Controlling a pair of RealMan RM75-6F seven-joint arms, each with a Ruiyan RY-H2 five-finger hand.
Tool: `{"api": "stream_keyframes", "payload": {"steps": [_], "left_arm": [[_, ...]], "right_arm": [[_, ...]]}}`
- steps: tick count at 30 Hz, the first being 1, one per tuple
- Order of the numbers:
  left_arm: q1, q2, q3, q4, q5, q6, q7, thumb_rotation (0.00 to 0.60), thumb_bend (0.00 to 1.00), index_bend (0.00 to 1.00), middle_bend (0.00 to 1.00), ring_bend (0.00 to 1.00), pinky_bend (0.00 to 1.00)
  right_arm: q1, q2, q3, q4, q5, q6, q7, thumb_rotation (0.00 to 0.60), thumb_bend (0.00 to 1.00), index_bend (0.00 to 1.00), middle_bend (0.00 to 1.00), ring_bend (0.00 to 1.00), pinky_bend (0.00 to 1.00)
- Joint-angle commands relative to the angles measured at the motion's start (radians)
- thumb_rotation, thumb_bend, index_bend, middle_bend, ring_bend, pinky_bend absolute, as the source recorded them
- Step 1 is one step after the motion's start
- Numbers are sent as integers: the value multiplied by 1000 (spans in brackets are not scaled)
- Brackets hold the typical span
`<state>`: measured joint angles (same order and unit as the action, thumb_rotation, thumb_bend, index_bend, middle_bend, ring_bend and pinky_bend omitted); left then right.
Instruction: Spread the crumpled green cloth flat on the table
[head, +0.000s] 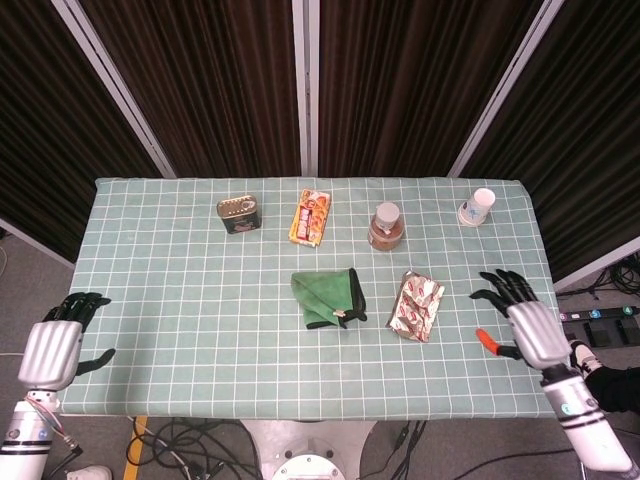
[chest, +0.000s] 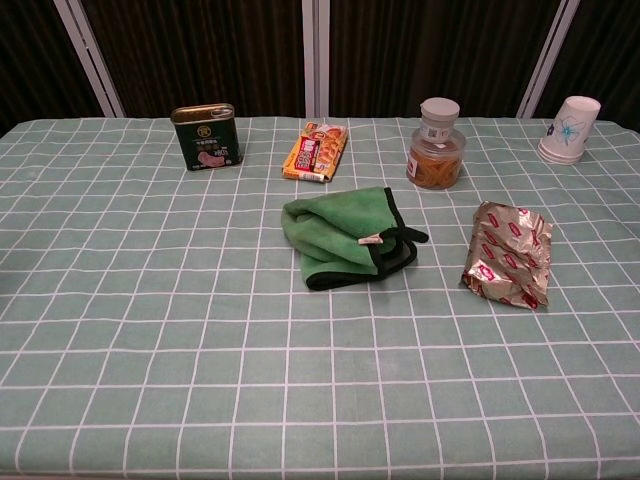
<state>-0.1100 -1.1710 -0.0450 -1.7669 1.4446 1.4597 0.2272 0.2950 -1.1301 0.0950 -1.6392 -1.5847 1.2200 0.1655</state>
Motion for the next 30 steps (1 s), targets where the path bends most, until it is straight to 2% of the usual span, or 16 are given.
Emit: {"api": "stream_keyframes", "payload": {"steps": [1, 7, 16, 22, 30], "left_arm": [[6, 1, 0, -1, -5, 7, -4, 600, 31, 247, 237, 161, 294], [17, 5, -3, -14, -34, 10, -11, 600, 31, 247, 237, 161, 294], [17, 23, -5, -33, -63, -11, -28, 600, 31, 247, 237, 161, 294], [13, 32, -2, -40, -78, -33, -40, 600, 31, 247, 237, 161, 294], [17, 38, -5, -40, -97, -36, -56, 600, 31, 247, 237, 161, 294]], "right_arm": [[173, -156, 53, 99, 15, -189, -49, 600, 206, 301, 92, 0, 0], [312, -373, 90, 287, 69, -308, -109, 600, 193, 301, 93, 0, 0], [438, -581, 107, 510, 92, -359, -119, 600, 164, 300, 92, 0, 0], [479, -650, 96, 585, 81, -348, -97, 600, 165, 301, 95, 0, 0], [500, -683, 65, 631, 65, -327, -109, 600, 172, 305, 96, 0, 0]]}}
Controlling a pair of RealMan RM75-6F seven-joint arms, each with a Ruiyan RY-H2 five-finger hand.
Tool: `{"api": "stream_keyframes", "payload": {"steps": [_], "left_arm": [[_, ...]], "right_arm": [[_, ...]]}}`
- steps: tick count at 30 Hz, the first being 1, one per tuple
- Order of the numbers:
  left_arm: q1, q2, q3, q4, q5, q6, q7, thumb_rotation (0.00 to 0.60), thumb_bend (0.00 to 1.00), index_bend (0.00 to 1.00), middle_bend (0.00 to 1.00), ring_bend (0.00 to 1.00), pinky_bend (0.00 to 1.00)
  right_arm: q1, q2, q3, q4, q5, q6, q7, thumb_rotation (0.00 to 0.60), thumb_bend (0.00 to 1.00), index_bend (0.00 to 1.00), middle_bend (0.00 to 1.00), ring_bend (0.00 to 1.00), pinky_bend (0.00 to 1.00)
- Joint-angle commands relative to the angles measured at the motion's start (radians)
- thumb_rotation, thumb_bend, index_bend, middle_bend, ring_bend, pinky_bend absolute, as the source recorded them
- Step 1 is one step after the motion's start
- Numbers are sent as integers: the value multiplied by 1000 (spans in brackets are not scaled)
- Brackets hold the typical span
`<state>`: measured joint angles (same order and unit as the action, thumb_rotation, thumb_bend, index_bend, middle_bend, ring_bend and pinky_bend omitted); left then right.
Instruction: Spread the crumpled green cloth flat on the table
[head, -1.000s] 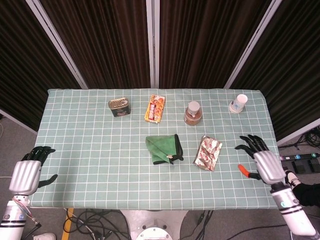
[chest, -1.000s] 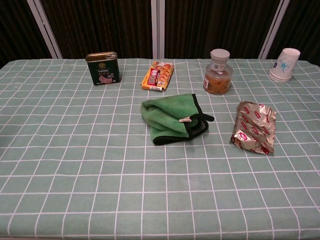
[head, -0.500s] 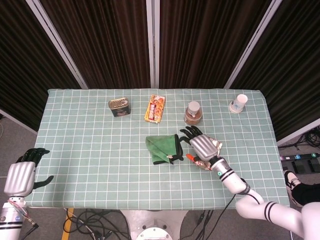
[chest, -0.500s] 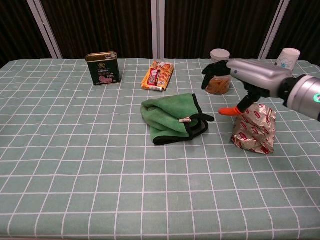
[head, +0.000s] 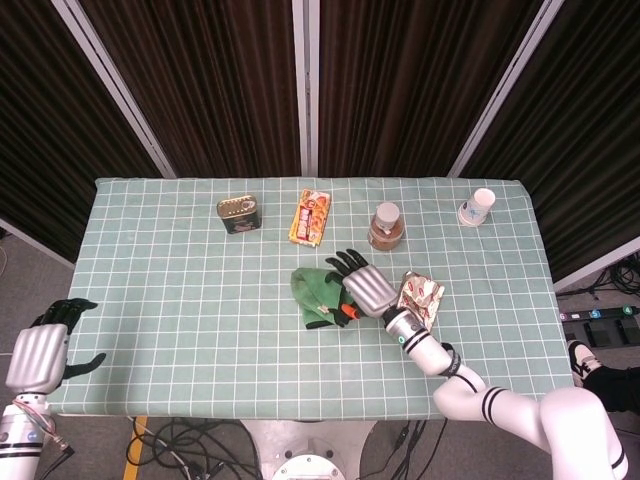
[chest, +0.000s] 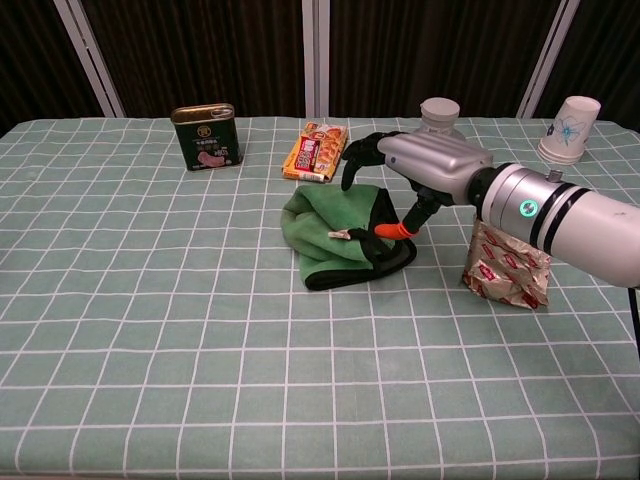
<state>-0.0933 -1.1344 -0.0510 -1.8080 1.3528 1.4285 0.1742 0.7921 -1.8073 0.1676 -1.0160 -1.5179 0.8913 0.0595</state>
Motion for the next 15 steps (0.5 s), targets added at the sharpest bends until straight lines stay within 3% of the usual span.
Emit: {"api": "stream_keyframes", "payload": {"steps": [1, 15], "left_arm": [[-1, 3, 2, 1, -9, -11, -4, 600, 31, 247, 237, 161, 294], [-10, 15, 8, -6, -25, -45, -15, 600, 31, 247, 237, 161, 294]], "right_arm": [[7, -9, -12, 14, -2, -2, -5, 600, 173, 305, 96, 0, 0], [5, -24, -53, 43, -23, 57, -14, 600, 174, 297, 98, 0, 0]]}}
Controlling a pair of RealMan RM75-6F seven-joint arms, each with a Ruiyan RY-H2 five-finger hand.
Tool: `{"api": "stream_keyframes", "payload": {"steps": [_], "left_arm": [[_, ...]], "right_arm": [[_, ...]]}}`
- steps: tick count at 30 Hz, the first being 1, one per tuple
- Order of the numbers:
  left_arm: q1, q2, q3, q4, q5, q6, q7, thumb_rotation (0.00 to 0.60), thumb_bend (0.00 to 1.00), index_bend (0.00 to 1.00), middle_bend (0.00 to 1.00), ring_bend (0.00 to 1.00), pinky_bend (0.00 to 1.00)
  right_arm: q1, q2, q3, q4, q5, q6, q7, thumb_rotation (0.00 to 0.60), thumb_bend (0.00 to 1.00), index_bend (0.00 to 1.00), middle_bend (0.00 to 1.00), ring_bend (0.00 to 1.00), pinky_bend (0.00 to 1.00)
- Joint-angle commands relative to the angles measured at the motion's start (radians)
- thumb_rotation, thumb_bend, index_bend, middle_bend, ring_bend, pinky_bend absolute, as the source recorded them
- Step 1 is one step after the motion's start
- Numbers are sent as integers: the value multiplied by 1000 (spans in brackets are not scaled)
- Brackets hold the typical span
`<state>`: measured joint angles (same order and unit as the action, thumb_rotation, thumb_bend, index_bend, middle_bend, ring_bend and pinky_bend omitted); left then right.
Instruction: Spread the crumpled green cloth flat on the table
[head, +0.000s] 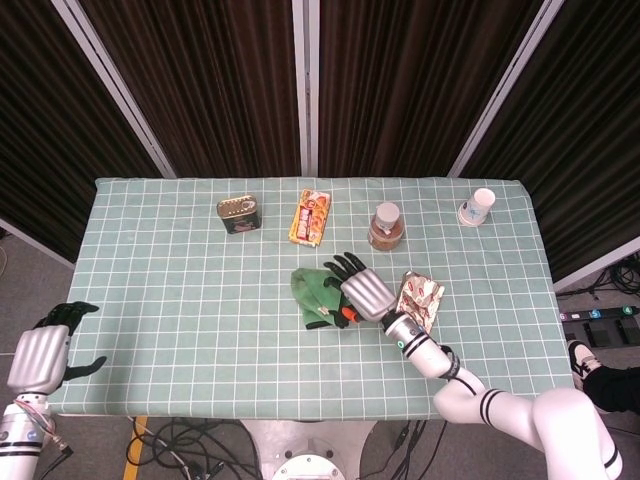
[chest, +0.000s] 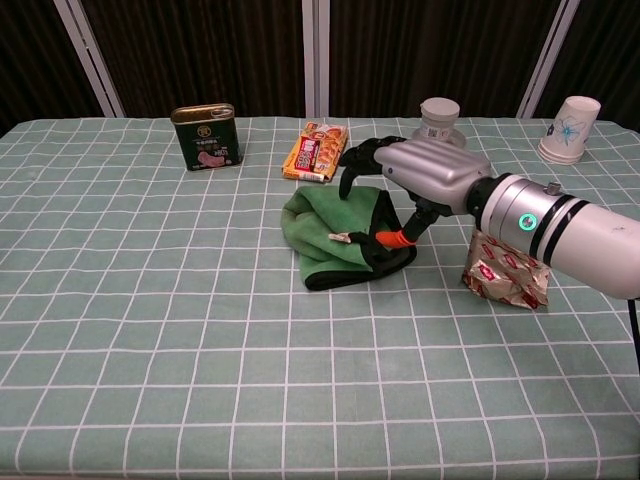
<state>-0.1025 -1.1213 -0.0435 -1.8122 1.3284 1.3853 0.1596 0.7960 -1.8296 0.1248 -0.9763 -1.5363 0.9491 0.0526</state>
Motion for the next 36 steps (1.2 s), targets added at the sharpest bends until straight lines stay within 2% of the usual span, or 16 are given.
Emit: {"api": "stream_keyframes", "payload": {"steps": [1, 11, 14, 18, 22, 27, 32, 36], "left_arm": [[0, 3, 2, -4, -1, -2, -2, 600, 31, 247, 237, 161, 294], [-3, 9, 7, -10, -9, -17, -8, 600, 31, 247, 237, 161, 294], [0, 10, 8, -7, -16, -17, -13, 600, 31, 247, 237, 161, 294], [-2, 11, 7, -6, -17, -20, -14, 600, 31, 247, 237, 161, 294], [-2, 13, 4, -5, -15, -16, -19, 600, 31, 247, 237, 161, 294], [-5, 15, 4, -3, -15, -20, -23, 600, 31, 247, 237, 161, 294], [-18, 20, 0, -2, -6, -36, -34, 600, 31, 247, 237, 161, 294], [-44, 10, -18, 14, 6, -51, -45, 600, 31, 247, 237, 161, 294]], "right_arm": [[-1, 2, -16, 0, -8, 4, -11, 600, 174, 295, 97, 0, 0], [16, -38, -24, 46, -15, 14, -23, 600, 176, 300, 101, 0, 0], [20, -61, -21, 69, -17, 29, -3, 600, 229, 346, 123, 1, 0], [32, -87, -14, 102, -20, 43, 33, 600, 351, 464, 177, 32, 0], [46, -95, -9, 117, -27, 55, 47, 600, 417, 508, 195, 45, 0], [50, -78, -5, 94, -22, 59, 54, 600, 439, 517, 199, 47, 0], [50, -28, 4, 26, -4, 46, 34, 600, 444, 522, 208, 47, 0], [54, -6, 46, -20, 28, 58, 34, 600, 467, 656, 250, 74, 0]]}}
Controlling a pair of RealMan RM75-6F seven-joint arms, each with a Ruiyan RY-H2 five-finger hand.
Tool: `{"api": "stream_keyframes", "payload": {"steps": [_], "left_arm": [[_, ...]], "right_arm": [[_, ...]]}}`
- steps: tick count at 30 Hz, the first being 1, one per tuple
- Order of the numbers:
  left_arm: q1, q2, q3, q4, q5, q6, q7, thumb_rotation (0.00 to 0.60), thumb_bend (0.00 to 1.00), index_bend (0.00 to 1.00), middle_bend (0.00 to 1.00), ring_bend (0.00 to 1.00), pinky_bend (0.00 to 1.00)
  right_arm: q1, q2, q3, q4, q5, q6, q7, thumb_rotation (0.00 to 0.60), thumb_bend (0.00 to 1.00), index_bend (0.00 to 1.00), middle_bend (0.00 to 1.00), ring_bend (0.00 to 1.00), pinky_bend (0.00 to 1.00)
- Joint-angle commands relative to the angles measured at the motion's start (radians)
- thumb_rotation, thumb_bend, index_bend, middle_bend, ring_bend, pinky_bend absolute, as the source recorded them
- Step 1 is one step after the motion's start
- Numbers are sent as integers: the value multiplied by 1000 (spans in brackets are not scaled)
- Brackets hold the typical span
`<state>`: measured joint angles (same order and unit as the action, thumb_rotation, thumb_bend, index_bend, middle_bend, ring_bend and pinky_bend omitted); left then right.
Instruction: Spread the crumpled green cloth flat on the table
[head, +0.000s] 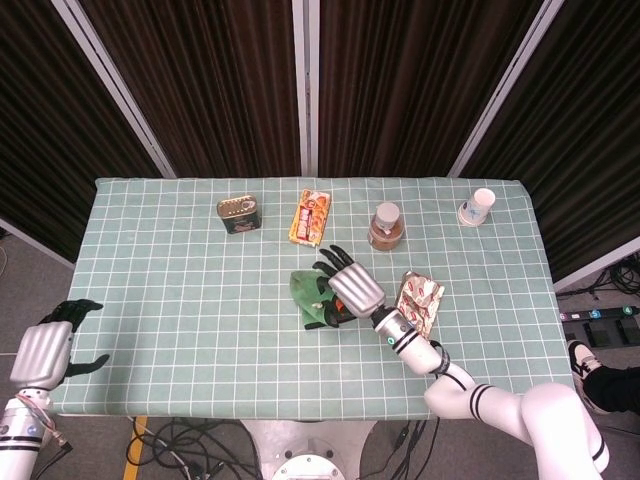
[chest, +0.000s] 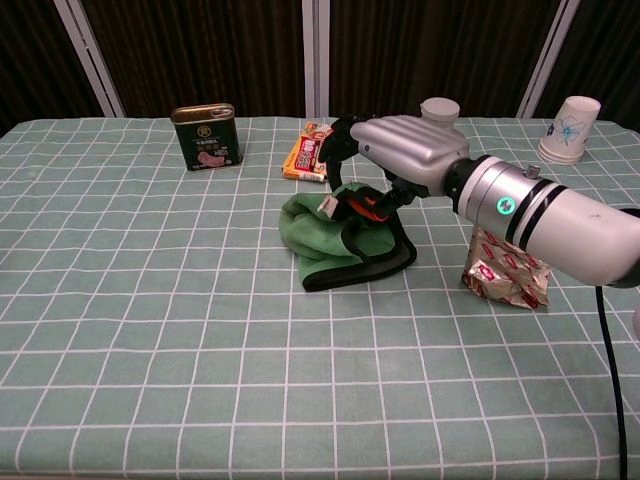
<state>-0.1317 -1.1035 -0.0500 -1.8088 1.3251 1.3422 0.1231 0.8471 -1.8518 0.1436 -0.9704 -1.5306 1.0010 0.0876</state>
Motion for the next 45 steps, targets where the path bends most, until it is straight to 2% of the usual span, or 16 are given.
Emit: {"api": "stream_keyframes", "payload": {"steps": [1, 4, 9, 13, 16, 22, 27, 32, 37, 38, 42, 45], "left_arm": [[-26, -14, -21, 20, 14, -15, -20, 600, 30, 247, 237, 161, 294], [-64, -31, -54, 41, 18, -44, -71, 600, 30, 249, 237, 161, 294], [-147, -73, -121, 77, 0, -122, -190, 600, 31, 265, 237, 161, 297], [-224, -112, -169, 100, -28, -206, -265, 600, 30, 278, 237, 161, 315], [-274, -145, -194, 119, -54, -251, -270, 600, 30, 295, 237, 161, 318], [-333, -185, -220, 137, -97, -297, -273, 600, 29, 322, 237, 161, 320], [-345, -192, -215, 146, -110, -305, -281, 600, 28, 327, 237, 161, 321], [-344, -197, -198, 153, -130, -316, -292, 600, 22, 354, 237, 161, 321], [-354, -208, -181, 159, -166, -361, -307, 594, 0, 355, 237, 161, 321], [-357, -213, -179, 164, -174, -369, -309, 565, 0, 355, 237, 161, 322], [-379, -245, -176, 191, -219, -411, -306, 331, 0, 352, 237, 161, 324], [-405, -275, -174, 216, -263, -439, -269, 231, 0, 344, 237, 161, 326]], "right_arm": [[4, 22, 42, -44, 36, 6, 5, 600, 477, 695, 266, 83, 0], [12, 47, 84, -98, 69, 7, 4, 600, 490, 759, 298, 101, 0], [32, 97, 160, -207, 120, 18, -59, 600, 492, 773, 288, 104, 0], [54, 138, 227, -302, 176, 24, -158, 600, 495, 773, 275, 95, 0], [72, 163, 268, -362, 216, 30, -245, 600, 500, 773, 268, 86, 0], [101, 210, 321, -452, 242, 96, -446, 600, 518, 769, 254, 70, 0], [120, 240, 335, -515, 248, 131, -558, 600, 523, 769, 245, 57, 0], [155, 209, 284, -537, 285, 90, -676, 600, 524, 769, 237, 45, 0], [192, 134, 237, -507, 371, 44, -770, 600, 525, 768, 225, 32, 0], [198, 120, 234, -495, 384, 41, -782, 600, 525, 767, 225, 31, 0], [227, 67, 235, -440, 433, 28, -811, 600, 525, 768, 224, 30, 0], [258, 28, 246, -392, 465, 19, -831, 600, 525, 768, 223, 30, 0]]}}
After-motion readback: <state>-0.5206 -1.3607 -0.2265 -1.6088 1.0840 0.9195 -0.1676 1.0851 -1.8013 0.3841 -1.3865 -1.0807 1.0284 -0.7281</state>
